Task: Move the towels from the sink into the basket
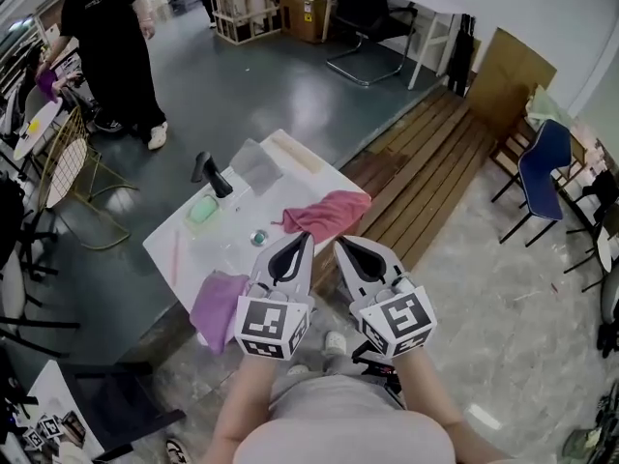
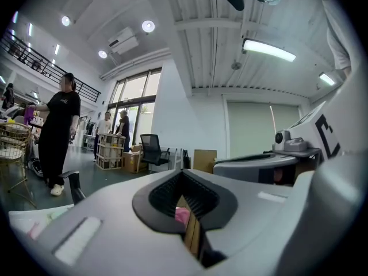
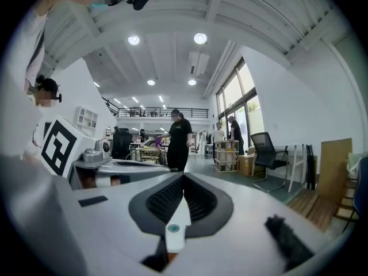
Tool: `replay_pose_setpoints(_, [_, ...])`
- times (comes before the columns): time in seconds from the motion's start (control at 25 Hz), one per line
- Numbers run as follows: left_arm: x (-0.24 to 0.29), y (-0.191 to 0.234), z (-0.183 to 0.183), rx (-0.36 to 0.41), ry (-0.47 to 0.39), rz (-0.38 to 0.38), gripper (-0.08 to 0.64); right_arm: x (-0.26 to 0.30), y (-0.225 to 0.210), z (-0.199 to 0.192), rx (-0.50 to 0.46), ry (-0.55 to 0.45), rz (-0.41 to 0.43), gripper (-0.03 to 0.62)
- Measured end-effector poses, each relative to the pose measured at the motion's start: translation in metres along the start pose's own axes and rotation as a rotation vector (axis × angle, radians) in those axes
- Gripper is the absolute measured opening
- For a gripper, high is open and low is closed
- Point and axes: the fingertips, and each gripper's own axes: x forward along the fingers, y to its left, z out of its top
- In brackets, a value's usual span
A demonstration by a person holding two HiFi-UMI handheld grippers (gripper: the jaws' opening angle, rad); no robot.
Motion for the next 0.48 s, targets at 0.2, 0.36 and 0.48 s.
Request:
replay_pose_setpoints(0.2, [0.023, 0.009, -0.003, -0.002, 0.008, 0.056, 0.003, 0.014, -0.027, -0.008, 0.013, 0.014, 0.031, 0.018])
replay_pose_setpoints(0.36, [0.036, 0.017, -0.005, -0.004, 0.014, 0.098, 0.003, 0.026, -0.038, -0.013, -0.002, 0.035, 0.078, 0.018])
replay_pose_setpoints(0.48, [0.044, 0.021, -0.009, -0.009, 0.019, 0.124, 0.003, 0.033, -0.045, -0.018, -0.006, 0.048, 0.103, 0.018])
